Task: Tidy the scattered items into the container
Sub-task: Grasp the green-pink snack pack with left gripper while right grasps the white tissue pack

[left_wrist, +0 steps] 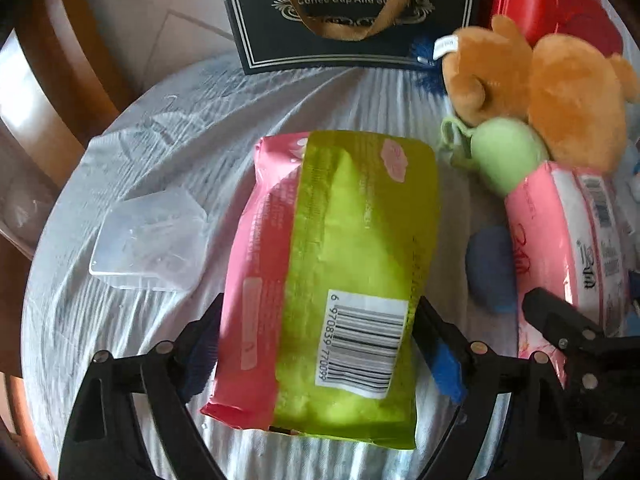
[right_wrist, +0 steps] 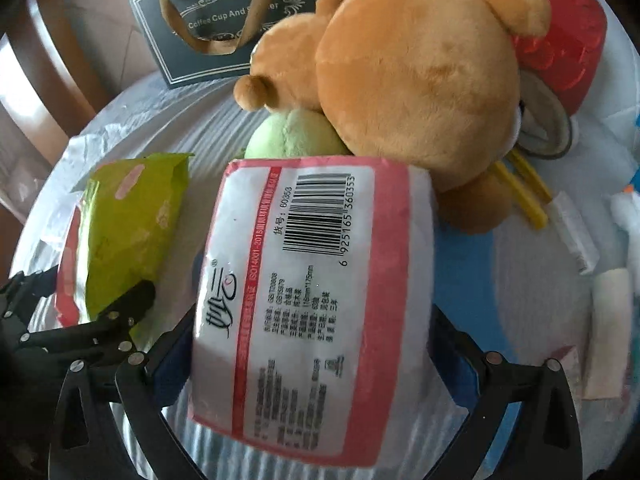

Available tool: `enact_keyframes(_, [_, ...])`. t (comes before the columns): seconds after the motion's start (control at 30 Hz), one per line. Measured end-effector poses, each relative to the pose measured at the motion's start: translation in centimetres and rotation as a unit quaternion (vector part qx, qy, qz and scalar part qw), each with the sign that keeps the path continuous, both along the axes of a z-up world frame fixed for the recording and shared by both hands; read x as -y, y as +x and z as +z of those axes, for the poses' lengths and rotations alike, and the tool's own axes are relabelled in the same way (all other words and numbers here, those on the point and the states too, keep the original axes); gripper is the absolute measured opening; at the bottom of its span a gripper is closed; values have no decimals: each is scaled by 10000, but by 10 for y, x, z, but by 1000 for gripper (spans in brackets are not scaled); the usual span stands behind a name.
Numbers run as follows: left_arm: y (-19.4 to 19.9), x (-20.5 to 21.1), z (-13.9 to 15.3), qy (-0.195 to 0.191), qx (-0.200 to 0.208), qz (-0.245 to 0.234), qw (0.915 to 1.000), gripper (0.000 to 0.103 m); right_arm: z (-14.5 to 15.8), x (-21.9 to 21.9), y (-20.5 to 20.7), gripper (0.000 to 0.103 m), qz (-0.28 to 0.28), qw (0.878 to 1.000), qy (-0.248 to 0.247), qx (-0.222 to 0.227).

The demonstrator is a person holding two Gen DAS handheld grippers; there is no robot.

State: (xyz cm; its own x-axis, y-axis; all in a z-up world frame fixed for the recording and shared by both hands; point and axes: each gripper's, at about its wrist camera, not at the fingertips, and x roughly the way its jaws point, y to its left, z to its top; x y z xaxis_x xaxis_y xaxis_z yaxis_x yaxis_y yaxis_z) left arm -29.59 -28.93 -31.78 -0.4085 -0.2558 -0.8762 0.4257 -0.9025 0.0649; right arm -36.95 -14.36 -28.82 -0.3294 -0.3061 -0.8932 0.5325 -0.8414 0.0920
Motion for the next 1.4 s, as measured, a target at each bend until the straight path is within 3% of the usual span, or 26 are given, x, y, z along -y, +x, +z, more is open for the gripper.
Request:
enact_keyframes(0.07, [3,-4,2,-118,-41,-33,9999,79,2,2,3,93,44,10000,-38,-79])
enact_keyframes(0.17, [8,-8,6,-102,-64,-47,9999,74,7,3,9,90,119,9998,27,-144])
enact_keyframes(0.37, [34,-18,20,29,-192,-6,9998,66,29,-13,29,89,188,9996,-144,-176])
enact_keyframes(0.53, [68,-31,52,-25,-497,-3,9988,51,61,-26,55,89,180,9985,-246,-464])
enact_keyframes(0.63, [82,-35,66,27,-519,-16,9986,48,83,-42,70,89,147,9975,-288,-634])
enact_keyframes(0.83, [113,-46,63,198,-318,-164,9992,49,93,-54,90,89,145,9983,-102,-551])
enact_keyframes(0.87, [115,-45,59,219,-275,-188,9992,52,89,-52,91,89,158,9987,-74,-489])
enact_keyframes(1.0, [109,-43,42,171,-107,-186,9996,82,66,-52,94,89,181,9994,-23,-298])
enact_keyframes(1.23, [75,-38,-3,233,290,-21,9993,87,22,-39,86,95,292,9994,186,-42])
enact_keyframes(1.3, [73,-34,-8,243,219,60,9994,92,13,-36,81,99,268,9992,276,-46])
enact_keyframes(1.4, [76,-32,-7,243,11,117,9996,80,2,-34,74,103,243,9991,348,-26])
